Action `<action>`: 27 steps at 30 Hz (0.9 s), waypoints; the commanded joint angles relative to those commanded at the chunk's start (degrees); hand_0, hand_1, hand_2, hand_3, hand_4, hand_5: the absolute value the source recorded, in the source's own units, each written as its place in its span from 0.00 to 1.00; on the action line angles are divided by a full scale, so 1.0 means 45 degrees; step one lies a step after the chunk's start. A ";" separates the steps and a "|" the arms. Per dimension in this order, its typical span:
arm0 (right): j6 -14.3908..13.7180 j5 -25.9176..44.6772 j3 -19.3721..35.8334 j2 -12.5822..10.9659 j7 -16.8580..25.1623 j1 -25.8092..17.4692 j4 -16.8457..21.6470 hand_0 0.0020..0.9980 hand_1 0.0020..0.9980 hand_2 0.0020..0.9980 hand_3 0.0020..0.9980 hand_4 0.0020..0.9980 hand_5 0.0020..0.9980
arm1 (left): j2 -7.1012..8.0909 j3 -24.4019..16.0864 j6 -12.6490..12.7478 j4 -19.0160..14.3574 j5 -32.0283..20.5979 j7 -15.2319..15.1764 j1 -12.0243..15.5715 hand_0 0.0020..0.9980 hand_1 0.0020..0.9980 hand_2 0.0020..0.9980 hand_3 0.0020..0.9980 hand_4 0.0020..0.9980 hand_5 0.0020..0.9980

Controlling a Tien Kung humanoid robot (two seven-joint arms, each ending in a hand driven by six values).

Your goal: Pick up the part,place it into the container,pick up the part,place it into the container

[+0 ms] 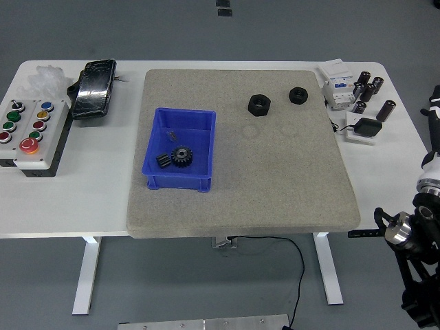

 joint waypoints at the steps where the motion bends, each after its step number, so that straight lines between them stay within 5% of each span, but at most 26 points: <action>1: 0.0155 0.0105 -0.0146 -0.0009 -0.0042 0.0049 -0.0061 0.57 0.66 0.71 0.69 0.81 0.50 | -0.0002 -0.0014 -0.0006 0.0000 0.0021 0.0019 -0.0003 0.67 0.59 0.57 0.70 0.66 0.44; 10: 0.2362 0.1338 -0.1068 0.0016 -0.0675 0.0194 -0.0620 0.58 0.65 0.68 0.68 0.83 0.55 | -0.0070 -0.0007 -0.0036 0.0000 0.0072 0.0057 -0.0021 0.67 0.60 0.54 0.70 0.66 0.44; 11: 0.2653 0.1524 -0.1173 -0.0004 -0.0771 0.0194 -0.0691 0.59 0.65 0.68 0.70 0.90 0.70 | -0.0072 0.0006 -0.0035 0.0000 0.0052 0.0052 -0.0007 0.67 0.60 0.55 0.70 0.66 0.44; 20: 0.5421 0.2540 -0.1544 -0.0147 -0.1304 0.0105 -0.0944 0.59 0.66 0.70 0.71 0.92 0.74 | -0.0145 0.0080 -0.0014 0.0000 -0.0096 0.0073 0.0142 0.67 0.58 0.54 0.70 0.65 0.44; 27: 0.5627 0.2211 -0.1406 -0.0295 -0.1580 0.0243 -0.0999 0.60 0.66 0.70 0.71 0.93 0.76 | -0.0183 0.0062 -0.0035 0.0000 -0.0003 0.0150 0.0029 0.67 0.57 0.55 0.70 0.65 0.44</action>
